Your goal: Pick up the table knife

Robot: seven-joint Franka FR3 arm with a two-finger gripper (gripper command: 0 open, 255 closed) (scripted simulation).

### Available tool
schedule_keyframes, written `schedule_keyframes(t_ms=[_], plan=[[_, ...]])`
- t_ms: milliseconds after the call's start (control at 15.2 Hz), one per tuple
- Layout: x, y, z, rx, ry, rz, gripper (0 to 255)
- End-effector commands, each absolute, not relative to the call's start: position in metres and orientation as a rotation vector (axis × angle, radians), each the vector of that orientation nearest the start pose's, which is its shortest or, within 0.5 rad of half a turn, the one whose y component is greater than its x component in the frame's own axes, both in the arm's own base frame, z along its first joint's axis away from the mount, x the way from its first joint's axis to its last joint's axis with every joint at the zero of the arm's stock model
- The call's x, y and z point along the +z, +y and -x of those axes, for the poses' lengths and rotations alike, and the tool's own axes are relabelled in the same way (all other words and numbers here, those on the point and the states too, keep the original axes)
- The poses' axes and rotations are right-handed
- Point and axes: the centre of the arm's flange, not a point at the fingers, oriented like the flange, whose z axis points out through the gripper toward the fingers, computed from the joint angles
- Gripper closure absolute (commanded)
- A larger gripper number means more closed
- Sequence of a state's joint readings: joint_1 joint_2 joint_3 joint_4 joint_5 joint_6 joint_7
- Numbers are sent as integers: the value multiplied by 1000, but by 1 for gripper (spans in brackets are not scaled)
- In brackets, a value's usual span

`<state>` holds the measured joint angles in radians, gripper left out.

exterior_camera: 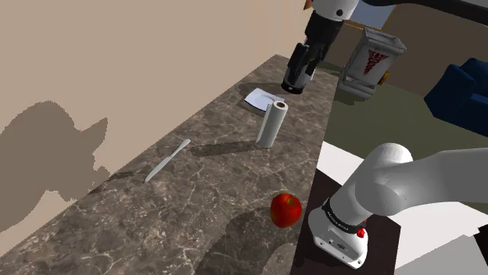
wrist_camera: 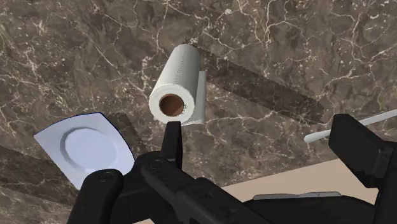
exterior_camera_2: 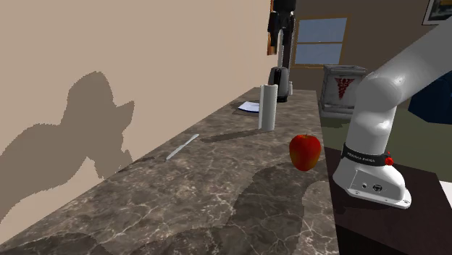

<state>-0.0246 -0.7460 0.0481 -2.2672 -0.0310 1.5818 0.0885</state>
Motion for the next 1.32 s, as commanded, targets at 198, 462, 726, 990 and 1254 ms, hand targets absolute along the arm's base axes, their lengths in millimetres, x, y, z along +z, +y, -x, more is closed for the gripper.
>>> schedule_keyframes(t_ms=[198,462,726,990,1254], plan=[[598,43,-329,-81,270,3197,0],[568,86,-345,-54,465,3185,0],[537,126,-365,-26,660,3161,0],[505,163,-390,2,853,3124,0],[473,197,-419,30,1045,3074,0]])
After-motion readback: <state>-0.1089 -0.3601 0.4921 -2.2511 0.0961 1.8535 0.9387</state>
